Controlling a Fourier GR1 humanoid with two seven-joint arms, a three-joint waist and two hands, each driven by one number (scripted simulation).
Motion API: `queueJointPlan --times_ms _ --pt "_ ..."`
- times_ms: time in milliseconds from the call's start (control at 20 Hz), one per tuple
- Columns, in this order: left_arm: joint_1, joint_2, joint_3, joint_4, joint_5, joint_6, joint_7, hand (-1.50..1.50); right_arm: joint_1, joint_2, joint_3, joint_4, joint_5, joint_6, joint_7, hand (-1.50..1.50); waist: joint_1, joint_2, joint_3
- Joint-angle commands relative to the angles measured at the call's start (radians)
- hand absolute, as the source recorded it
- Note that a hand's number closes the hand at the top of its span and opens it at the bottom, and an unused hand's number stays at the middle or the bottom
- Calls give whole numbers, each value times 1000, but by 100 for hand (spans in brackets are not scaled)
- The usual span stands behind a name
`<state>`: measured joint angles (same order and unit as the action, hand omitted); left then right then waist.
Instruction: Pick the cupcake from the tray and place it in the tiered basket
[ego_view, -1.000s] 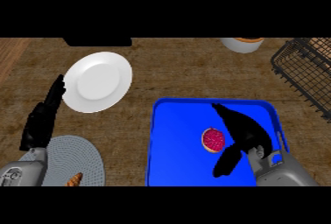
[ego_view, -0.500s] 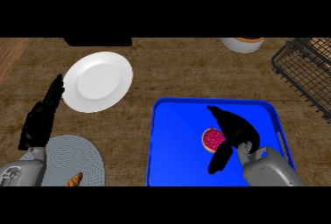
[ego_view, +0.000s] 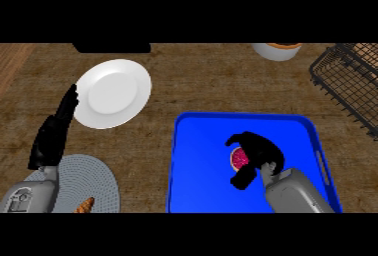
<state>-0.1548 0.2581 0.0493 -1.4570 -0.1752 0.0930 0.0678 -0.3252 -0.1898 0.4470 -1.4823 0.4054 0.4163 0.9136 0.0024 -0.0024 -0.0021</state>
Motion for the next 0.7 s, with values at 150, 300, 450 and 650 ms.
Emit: queueJointPlan --times_ms 150,300,450,650 --pt "-51 19 40 62 6 -21 -13 0 -41 -17 87 77 111 67 -134 150 0 4 2" --pt "-8 0 51 92 -1 -30 -90 0 -6 -2 8 66 138 59 -171 150 -2 3 2" --pt "-27 -15 21 20 -26 -7 5 0 -5 88 -23 4 68 51 -48 150 -3 2 2" --pt "-14 -15 29 -13 -24 -17 5 0 37 66 -82 -148 52 69 0 150 -4 2 2"
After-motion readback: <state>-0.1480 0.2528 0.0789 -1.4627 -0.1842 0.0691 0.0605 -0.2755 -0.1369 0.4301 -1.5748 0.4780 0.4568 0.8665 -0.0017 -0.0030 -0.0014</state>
